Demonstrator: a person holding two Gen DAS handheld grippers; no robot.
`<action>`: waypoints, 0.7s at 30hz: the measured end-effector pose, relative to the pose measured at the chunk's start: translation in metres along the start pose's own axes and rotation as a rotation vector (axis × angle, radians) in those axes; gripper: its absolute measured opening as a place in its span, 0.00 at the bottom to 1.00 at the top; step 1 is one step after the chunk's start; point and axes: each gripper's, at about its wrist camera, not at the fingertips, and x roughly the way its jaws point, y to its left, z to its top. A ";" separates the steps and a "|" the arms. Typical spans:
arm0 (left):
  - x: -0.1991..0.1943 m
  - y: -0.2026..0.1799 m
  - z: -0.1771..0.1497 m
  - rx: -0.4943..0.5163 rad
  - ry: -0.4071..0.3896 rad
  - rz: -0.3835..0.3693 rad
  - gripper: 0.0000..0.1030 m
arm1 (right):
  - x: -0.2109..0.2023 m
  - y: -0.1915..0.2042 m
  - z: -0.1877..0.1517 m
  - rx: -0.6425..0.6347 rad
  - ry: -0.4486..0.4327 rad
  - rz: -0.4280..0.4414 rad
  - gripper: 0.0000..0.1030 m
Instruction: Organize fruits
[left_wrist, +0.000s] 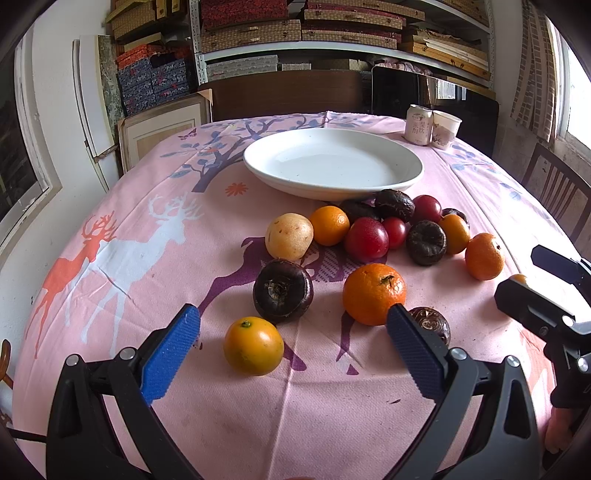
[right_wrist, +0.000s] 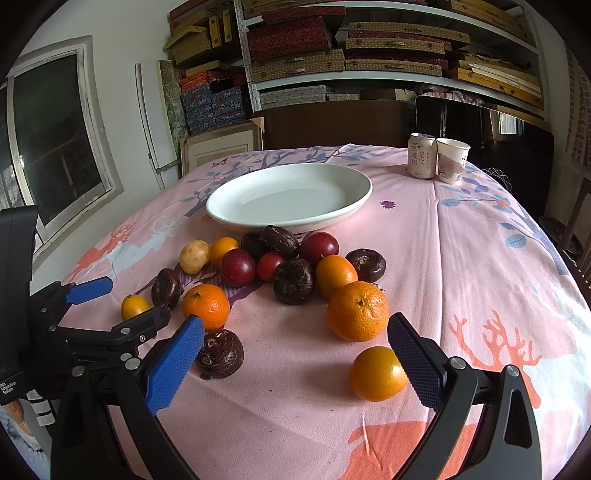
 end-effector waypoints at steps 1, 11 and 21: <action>0.001 0.000 0.000 0.001 0.000 0.000 0.96 | 0.000 -0.003 0.001 0.002 0.001 0.000 0.97; 0.001 0.001 0.000 0.000 0.001 -0.001 0.96 | 0.001 0.000 0.001 0.002 0.002 0.000 0.97; 0.002 0.001 0.000 0.000 0.002 -0.002 0.96 | -0.001 -0.003 0.001 0.004 0.001 0.000 0.97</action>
